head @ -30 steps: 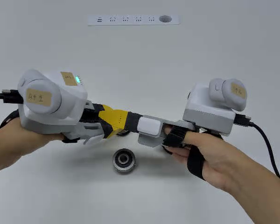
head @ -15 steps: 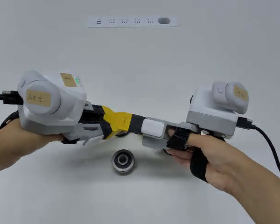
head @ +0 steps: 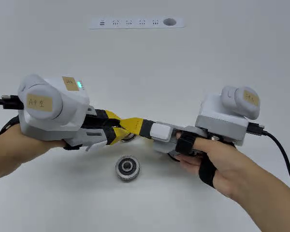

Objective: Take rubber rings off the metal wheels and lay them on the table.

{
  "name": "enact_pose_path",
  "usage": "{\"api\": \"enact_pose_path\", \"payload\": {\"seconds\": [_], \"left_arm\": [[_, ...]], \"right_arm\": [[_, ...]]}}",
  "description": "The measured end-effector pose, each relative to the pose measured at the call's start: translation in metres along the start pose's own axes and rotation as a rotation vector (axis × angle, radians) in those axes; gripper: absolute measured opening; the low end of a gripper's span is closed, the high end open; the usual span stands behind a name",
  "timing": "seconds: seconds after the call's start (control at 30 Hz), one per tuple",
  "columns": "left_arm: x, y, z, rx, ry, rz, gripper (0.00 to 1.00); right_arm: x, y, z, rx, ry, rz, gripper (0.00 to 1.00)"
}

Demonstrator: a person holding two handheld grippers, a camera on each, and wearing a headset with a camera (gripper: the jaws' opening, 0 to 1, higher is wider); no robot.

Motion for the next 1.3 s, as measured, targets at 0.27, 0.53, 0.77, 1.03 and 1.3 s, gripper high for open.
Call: {"api": "enact_pose_path", "payload": {"seconds": [0.27,0.53,0.77,1.03,1.3], "left_arm": [[0.000,0.000,0.000,0.002,0.001,0.001,0.12],[0.000,0.000,0.000,0.002,0.005,0.001,0.12],[0.000,0.001,0.000,0.000,0.011,-0.003,0.12],[0.000,0.001,0.000,-0.001,0.012,-0.001,0.12],[0.000,0.000,0.000,-0.001,0.012,0.000,0.12]], "right_arm": [[0.001,-0.007,0.000,0.052,0.019,0.004,0.03],[0.001,-0.004,0.000,0.066,0.020,0.017,0.02],[-0.001,-0.004,0.000,0.093,0.021,-0.055,0.01],[-0.002,0.001,0.002,0.098,0.026,-0.111,0.00],[-0.002,0.003,0.006,0.087,0.041,-0.143,0.01]]}}
Point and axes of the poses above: the centre of the closed fingertips' face, and the gripper's own axes: z roughly forward along the fingers, y roughly to its left, x roughly out of its underside, the point moved 5 cm from there along -z, roughly backward along the fingers, and after that the axes turned 3 degrees about -y, right-handed, at the moved point
